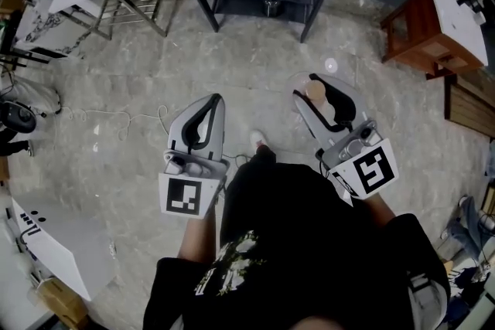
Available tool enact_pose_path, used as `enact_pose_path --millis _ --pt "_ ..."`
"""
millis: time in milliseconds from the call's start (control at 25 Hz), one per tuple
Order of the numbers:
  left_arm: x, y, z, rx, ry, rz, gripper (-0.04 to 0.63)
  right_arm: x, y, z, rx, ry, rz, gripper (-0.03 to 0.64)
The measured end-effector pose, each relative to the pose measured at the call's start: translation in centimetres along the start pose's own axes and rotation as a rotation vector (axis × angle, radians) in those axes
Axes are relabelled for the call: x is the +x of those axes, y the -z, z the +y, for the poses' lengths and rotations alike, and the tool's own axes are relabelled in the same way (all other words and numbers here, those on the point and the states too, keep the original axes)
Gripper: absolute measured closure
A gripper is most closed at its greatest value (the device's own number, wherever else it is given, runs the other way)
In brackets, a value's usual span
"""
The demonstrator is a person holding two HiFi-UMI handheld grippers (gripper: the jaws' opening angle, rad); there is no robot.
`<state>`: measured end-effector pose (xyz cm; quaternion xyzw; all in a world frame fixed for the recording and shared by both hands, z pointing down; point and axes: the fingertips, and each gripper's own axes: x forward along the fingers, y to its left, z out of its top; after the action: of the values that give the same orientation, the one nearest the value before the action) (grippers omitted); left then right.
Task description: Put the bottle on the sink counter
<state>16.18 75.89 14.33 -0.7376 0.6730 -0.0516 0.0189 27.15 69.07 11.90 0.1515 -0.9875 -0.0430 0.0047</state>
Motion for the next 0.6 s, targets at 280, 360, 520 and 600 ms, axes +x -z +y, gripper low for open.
enact_pose_path --millis 280,360,520,600 --pt "2.7 1.8 5.1 -0.004 0.029 -0.019 0.583 3.8 -0.5 -1.9 -0.038 0.068 -0.030 0.482" --pt "3.4 2.1 5.9 -0.015 0.038 -0.022 0.583 4.5 0.0 -2.3 -0.030 0.084 -0.017 0.482" --pt "4.2 2.3 6.4 -0.017 0.048 -0.024 0.583 5.6 0.8 -2.6 -0.016 0.083 0.008 0.482" --pt "4.7 2.1 6.8 -0.021 0.047 -0.028 0.583 6.3 0.9 -3.0 -0.014 0.078 0.009 0.482"
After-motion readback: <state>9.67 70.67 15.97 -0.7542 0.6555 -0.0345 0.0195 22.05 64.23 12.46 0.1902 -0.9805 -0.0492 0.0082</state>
